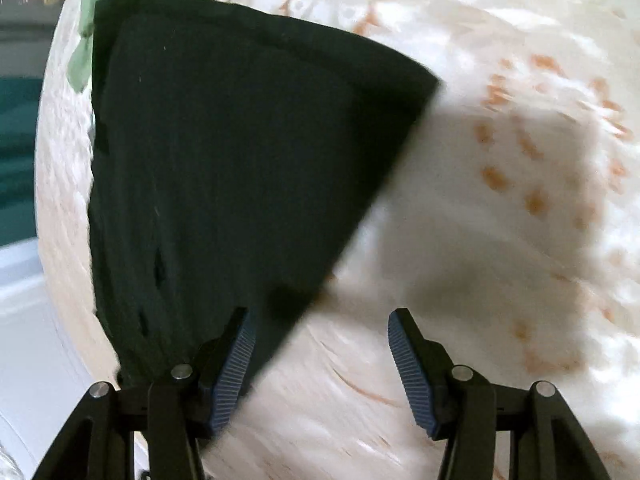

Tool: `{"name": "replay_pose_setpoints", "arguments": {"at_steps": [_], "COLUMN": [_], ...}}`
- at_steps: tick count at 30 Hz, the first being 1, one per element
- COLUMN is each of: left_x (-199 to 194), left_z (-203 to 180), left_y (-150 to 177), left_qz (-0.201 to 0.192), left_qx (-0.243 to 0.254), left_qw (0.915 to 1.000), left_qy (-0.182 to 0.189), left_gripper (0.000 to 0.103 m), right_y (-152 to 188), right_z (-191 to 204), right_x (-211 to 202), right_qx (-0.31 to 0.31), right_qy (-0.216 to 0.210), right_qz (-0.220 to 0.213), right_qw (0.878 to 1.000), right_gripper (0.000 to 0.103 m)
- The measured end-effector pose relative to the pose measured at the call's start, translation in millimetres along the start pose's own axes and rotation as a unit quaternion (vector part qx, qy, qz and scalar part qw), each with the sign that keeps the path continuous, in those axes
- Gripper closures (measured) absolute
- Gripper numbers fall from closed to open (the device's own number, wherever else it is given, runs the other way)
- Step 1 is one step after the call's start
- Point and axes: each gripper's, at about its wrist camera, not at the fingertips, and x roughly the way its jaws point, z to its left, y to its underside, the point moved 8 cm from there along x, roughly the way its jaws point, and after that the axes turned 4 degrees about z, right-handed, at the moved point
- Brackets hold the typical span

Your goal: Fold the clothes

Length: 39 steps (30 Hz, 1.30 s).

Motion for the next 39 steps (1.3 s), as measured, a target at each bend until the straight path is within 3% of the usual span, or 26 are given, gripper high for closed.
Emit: {"name": "replay_pose_setpoints", "arguments": {"at_steps": [6, 9, 10, 11, 12, 14, 17, 21, 31, 33, 36, 39], "left_x": [9.5, 11.3, 8.5, 4.6, 0.6, -7.5, -20.2, -44.3, -86.0, -89.2, -89.4, -92.6], "left_z": [-24.9, -26.3, -23.4, -20.6, -17.2, -9.3, 4.4, 42.6, 180.2, 183.8, 174.3, 163.7], "left_y": [3.3, 1.5, 1.0, 0.9, 1.9, 6.1, 12.8, 27.3, 77.1, 79.9, 81.3, 88.8], "left_qz": [0.004, -0.012, -0.020, -0.028, -0.032, -0.031, -0.029, -0.017, 0.001, -0.007, -0.008, 0.011], "left_qx": [0.032, 0.035, 0.030, 0.026, 0.023, 0.024, 0.024, 0.021, -0.008, 0.001, 0.047, 0.083], "left_qw": [0.9995, 0.9985, 0.9981, 0.9979, 0.9976, 0.9972, 0.9965, 0.9951, 0.9848, 0.9847, 0.9779, 0.9764], "left_qy": [-0.002, -0.041, -0.050, -0.053, -0.056, -0.063, -0.075, -0.095, -0.173, -0.174, -0.203, -0.199], "left_gripper": [0.034, 0.054, 0.065, 0.076, 0.080, 0.090, 0.091, 0.091, 0.091, 0.091, 0.090, 0.073], "right_y": [-15.1, -20.8, -21.4, -22.2, -22.3, -20.4, -11.6, 23.7, 139.4, 146.1, 143.0, 139.2], "right_z": [3.6, 0.9, -0.8, -3.7, -5.2, -7.2, -13.3, -36.5, -202.5, -213.5, -210.3, -205.9], "right_x": [13.4, 12.6, 10.8, 7.4, 5.3, 1.3, -11.7, -32.8, -77.0, -80.6, -80.7, -78.9], "right_qx": [0.040, 0.082, 0.095, 0.105, 0.109, 0.114, 0.129, 0.123, 0.173, 0.180, 0.159, 0.127], "right_qy": [0.031, 0.021, 0.018, 0.016, 0.008, -0.014, -0.040, -0.012, 0.076, 0.072, 0.077, 0.092], "right_qz": [-0.029, -0.053, -0.062, -0.075, -0.081, -0.084, -0.087, -0.090, -0.041, -0.043, -0.038, -0.023], "right_qw": [0.998, 0.995, 0.993, 0.992, 0.991, 0.990, 0.987, 0.988, 0.981, 0.980, 0.984, 0.987], "right_gripper": [0.045, 0.047, 0.051, 0.080, 0.099, 0.099, 0.099, 0.100, 0.099, 0.099, 0.099, 0.097]}}
